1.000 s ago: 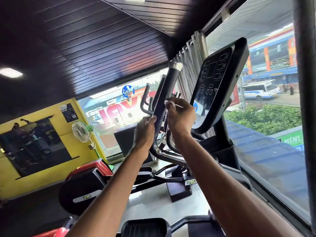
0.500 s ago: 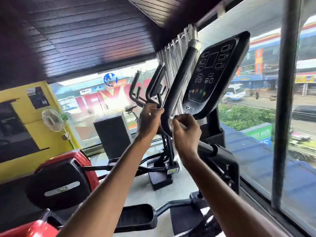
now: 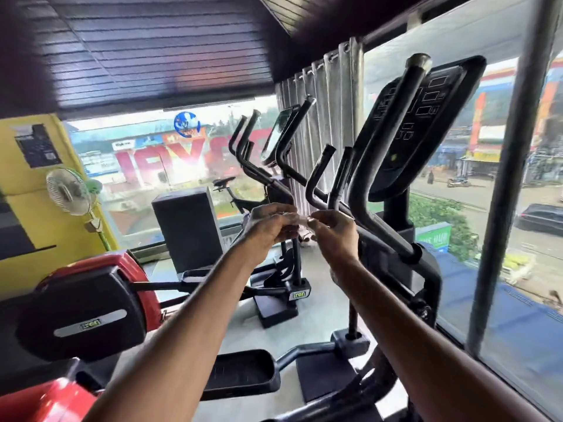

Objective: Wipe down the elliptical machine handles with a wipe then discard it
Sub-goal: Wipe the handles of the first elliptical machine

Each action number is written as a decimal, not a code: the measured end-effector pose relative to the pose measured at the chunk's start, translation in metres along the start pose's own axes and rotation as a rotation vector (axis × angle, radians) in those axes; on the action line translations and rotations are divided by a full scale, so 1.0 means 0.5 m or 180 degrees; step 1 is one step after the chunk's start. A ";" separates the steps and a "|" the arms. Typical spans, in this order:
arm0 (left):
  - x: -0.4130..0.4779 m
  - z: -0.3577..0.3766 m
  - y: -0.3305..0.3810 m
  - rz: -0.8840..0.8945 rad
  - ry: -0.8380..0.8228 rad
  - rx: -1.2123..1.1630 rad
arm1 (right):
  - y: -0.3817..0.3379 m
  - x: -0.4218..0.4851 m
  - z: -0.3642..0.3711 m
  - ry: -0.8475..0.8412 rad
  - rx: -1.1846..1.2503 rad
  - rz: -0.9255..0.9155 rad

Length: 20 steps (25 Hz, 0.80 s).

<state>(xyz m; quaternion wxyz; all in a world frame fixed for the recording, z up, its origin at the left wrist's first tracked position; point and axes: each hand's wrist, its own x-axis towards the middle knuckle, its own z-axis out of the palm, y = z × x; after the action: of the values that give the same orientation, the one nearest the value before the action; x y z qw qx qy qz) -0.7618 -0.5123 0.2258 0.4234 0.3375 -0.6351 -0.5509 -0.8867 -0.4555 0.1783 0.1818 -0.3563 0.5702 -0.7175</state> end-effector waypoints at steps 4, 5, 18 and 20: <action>0.053 -0.039 -0.029 -0.0014 0.0094 0.0078 | 0.033 0.026 0.025 -0.0217 0.0178 0.0141; 0.066 -0.043 -0.034 -0.0046 0.0156 0.0101 | 0.041 0.031 0.027 -0.0327 0.0202 0.0085; 0.365 -0.056 -0.119 -0.0264 -0.0183 0.0071 | 0.130 0.232 0.135 -0.0774 0.0226 -0.0039; 0.396 -0.059 -0.124 -0.0282 -0.0387 0.0050 | 0.141 0.263 0.144 -0.0601 0.0074 -0.0011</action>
<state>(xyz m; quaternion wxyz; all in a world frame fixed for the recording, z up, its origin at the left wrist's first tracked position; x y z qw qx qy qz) -0.8189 -0.7120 0.1984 0.3567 0.3345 -0.6484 -0.5836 -0.9347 -0.6129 0.1586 0.2377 -0.4212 0.5416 -0.6876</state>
